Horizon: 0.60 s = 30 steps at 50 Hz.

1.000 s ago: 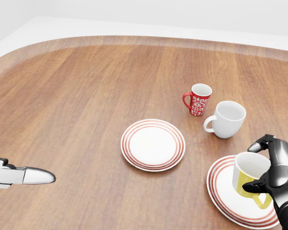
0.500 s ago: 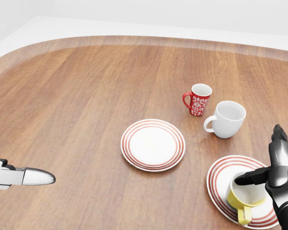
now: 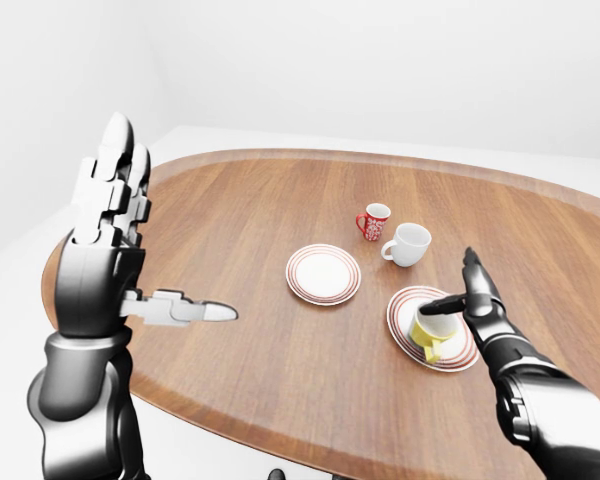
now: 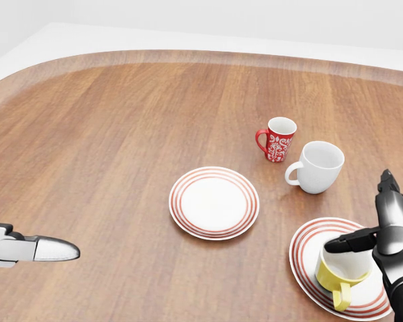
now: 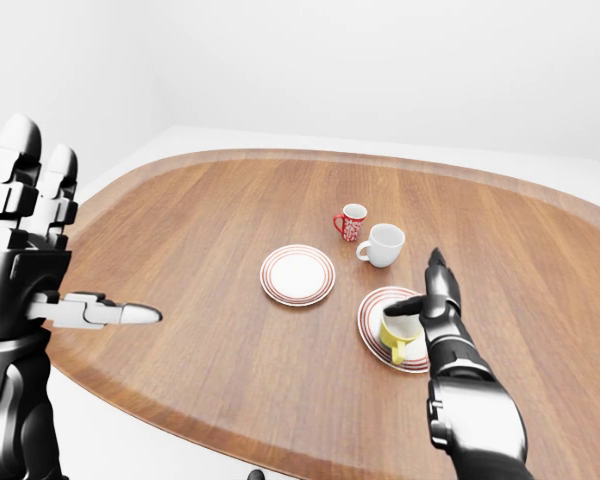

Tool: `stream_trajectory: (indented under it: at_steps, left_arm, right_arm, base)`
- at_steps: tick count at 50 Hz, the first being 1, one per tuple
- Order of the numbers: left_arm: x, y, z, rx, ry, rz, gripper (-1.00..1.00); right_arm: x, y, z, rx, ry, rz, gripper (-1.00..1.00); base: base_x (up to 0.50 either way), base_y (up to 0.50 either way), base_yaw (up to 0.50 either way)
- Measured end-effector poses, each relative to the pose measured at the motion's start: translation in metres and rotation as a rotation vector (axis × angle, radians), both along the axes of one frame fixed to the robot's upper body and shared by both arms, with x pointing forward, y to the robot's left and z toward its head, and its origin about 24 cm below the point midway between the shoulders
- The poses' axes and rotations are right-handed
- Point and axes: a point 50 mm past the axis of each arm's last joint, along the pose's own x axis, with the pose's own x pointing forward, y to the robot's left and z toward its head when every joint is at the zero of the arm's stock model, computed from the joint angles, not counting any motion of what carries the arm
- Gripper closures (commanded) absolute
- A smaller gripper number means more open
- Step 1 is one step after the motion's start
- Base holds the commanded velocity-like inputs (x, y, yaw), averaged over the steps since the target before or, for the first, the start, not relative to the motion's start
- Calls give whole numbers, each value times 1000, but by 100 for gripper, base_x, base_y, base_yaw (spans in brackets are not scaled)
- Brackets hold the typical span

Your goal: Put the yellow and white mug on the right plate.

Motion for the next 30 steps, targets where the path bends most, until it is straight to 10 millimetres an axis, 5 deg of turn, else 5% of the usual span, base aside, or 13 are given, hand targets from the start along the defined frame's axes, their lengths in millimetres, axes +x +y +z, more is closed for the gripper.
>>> stream_trajectory:
  at_steps: [18,30]
  left_arm:
    - [-1,-1,2,6,-10,-4,-100]
    - [-6,-3,8,18,-45,-12,-100]
  right_arm:
    - [15,2,22,77,-84,34,-100]
    - [26,11,58,113,-267,135,-100]
  base:
    - [0,0,0]
    - [0,0,0]
